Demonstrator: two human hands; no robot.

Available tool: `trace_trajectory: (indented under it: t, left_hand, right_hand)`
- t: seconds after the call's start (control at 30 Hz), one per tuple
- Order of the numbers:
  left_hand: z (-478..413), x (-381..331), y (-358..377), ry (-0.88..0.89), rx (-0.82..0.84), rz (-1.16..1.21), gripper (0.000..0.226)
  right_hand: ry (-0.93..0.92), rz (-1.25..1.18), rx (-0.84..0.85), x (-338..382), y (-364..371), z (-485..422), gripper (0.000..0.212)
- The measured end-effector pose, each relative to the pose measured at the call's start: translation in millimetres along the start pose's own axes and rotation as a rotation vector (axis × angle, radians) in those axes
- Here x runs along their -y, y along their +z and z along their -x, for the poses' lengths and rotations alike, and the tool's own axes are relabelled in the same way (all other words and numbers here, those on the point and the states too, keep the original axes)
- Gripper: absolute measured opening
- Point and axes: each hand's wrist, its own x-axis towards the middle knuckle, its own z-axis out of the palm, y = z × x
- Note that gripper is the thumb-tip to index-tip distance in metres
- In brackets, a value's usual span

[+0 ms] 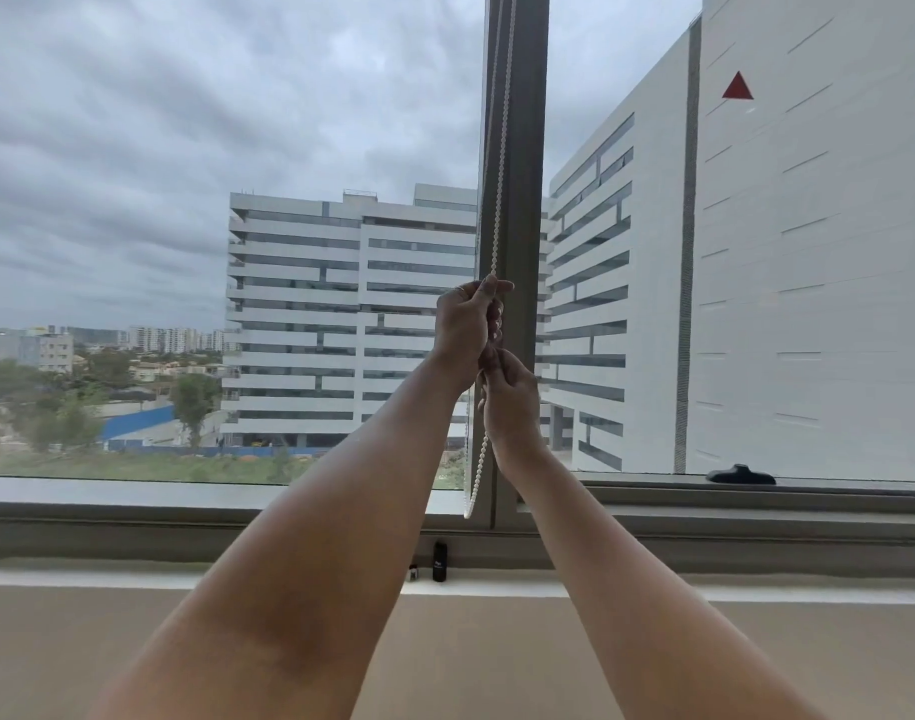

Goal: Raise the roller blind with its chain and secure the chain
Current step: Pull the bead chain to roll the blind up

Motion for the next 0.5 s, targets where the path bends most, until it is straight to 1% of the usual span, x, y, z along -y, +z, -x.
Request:
trace_trajectory:
  t: [0.2, 0.37, 0.5]
  left_hand:
    - [3, 0, 2, 0.028, -0.006, 0.012, 0.032]
    - [7, 4, 6, 0.064, -0.011, 0.018, 0.032]
    - [12, 9, 6, 0.081, -0.024, 0.027, 0.030]
  right_hand:
    - [-0.030, 0.037, 0.017, 4, -3, 3, 0.045]
    - [-0.043, 0.053, 0.002, 4, -7, 5, 0.039]
    - [-0.015, 0.013, 0.006, 2, -9, 5, 0.038]
